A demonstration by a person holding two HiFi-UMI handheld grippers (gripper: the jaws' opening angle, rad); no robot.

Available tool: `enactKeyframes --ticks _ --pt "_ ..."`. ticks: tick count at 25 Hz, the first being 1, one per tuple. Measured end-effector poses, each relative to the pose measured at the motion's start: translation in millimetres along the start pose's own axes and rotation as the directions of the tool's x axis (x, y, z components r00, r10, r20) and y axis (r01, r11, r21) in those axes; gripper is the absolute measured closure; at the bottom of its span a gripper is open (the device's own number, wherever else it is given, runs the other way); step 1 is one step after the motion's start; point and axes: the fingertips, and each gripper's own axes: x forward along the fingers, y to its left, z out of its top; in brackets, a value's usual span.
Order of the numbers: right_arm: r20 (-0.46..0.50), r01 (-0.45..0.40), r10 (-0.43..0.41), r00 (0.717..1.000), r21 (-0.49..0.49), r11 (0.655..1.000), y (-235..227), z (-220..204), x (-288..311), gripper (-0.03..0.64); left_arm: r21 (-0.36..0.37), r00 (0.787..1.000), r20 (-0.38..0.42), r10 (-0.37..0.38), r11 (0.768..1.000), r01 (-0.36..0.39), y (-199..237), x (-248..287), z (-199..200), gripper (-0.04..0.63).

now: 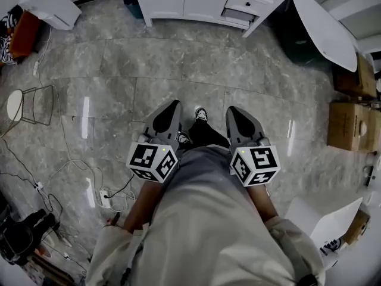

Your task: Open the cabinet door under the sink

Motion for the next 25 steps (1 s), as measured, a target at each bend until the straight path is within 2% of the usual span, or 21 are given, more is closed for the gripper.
enactKeyframes --ticks 3,6,12,19,25 --pt "0.045 -0.059 0.059 0.997 0.003 0.998 1 13 6 0.606 0.019 1.000 -0.013 -0.006 1.000 0.006 3 9 3 0.597" --pt "0.048 -0.077 0.079 0.996 -0.043 0.996 -5 23 22 0.606 0.053 0.999 -0.028 -0.017 0.998 0.018 5 25 5 0.597" --pt "0.063 -0.104 0.108 0.992 -0.060 0.993 -27 52 74 0.606 0.090 0.999 -0.034 -0.015 0.996 0.018 24 73 28 0.597" --pt "0.109 -0.147 0.145 0.983 0.012 0.989 -63 108 134 0.607 0.117 0.999 -0.045 0.018 0.993 -0.013 49 146 68 0.597" --pt "0.103 -0.184 0.177 0.979 0.064 0.981 -105 140 180 0.607 0.120 0.997 -0.064 0.033 0.992 -0.025 63 210 94 0.597"
